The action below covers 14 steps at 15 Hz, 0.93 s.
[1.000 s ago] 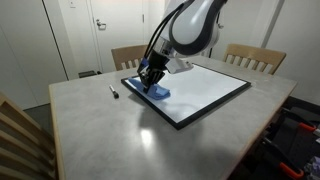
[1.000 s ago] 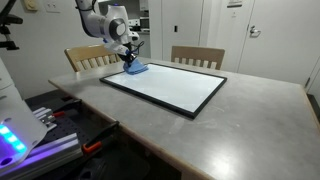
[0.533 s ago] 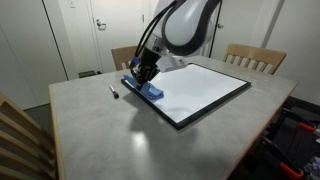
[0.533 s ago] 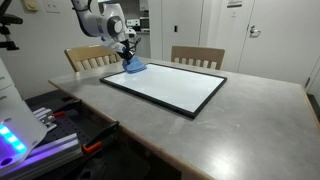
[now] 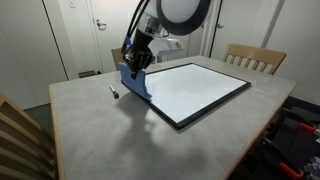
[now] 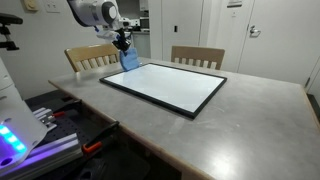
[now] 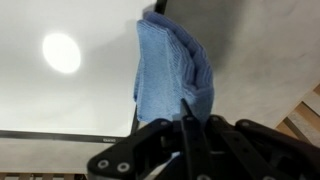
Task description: Use the cloth to wipe the white board
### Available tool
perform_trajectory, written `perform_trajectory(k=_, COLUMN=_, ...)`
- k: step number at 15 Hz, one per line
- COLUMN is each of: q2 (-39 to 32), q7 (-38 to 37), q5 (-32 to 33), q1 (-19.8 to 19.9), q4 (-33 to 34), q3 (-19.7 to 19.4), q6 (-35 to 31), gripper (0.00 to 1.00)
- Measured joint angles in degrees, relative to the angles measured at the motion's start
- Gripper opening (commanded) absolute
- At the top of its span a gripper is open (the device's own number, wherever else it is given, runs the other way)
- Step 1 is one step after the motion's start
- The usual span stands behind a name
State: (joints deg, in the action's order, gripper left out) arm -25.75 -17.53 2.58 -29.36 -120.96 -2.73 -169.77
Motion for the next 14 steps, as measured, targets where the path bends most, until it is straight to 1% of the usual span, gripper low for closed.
perform_trajectory(k=4, q2=4.39, q7=-2.83, q5=5.3, q1=-3.03, q4=-0.08, q3=0.04, q6=3.38, gripper=0.01)
perform_trajectory(k=7, q2=7.85, q7=-7.1, q5=8.94, q1=-5.87, q4=-1.46, q3=0.55, q6=5.72, gripper=0.01)
perform_trajectory(k=10, q2=11.86, q7=-11.03, q5=9.28, q1=-6.62, q4=-5.76, q3=2.69, q6=6.59, gripper=0.01)
perform_trajectory(k=12, q2=14.09, q7=-13.7, q5=9.26, q1=-6.4, q4=-9.67, q3=3.8, q6=5.37, gripper=0.01)
perform_trajectory(k=14, q2=15.37, q7=-15.74, q5=9.31, q1=-6.3, q4=-13.75, q3=2.82, q6=2.0, gripper=0.01)
